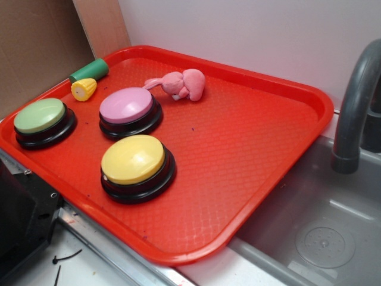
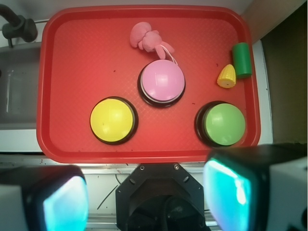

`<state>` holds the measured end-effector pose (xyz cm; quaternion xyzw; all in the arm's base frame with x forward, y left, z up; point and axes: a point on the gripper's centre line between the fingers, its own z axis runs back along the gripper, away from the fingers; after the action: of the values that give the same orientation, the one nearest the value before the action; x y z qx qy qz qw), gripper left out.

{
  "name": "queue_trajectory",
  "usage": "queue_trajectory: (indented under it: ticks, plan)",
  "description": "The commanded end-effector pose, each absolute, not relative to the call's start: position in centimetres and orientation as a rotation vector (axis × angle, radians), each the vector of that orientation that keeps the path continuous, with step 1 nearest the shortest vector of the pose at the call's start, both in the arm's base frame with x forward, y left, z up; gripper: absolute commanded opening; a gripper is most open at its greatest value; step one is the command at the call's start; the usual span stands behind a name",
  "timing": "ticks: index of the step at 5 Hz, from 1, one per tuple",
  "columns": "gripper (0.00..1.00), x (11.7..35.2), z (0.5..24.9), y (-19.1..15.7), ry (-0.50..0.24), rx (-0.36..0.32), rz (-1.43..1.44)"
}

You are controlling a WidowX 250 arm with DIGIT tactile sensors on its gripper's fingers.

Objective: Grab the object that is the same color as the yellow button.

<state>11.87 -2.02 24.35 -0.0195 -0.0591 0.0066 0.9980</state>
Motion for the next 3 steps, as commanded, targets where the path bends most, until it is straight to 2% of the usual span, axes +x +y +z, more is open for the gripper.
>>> queue_trajectory:
  ticks: [1, 3]
  plan:
    - [1.0, 11.9, 24.4, -2.0, -0.118, -0.039, 0.013]
    - [1.0, 13.1, 22.0, 1.4, -0.162, -0.068, 0.258]
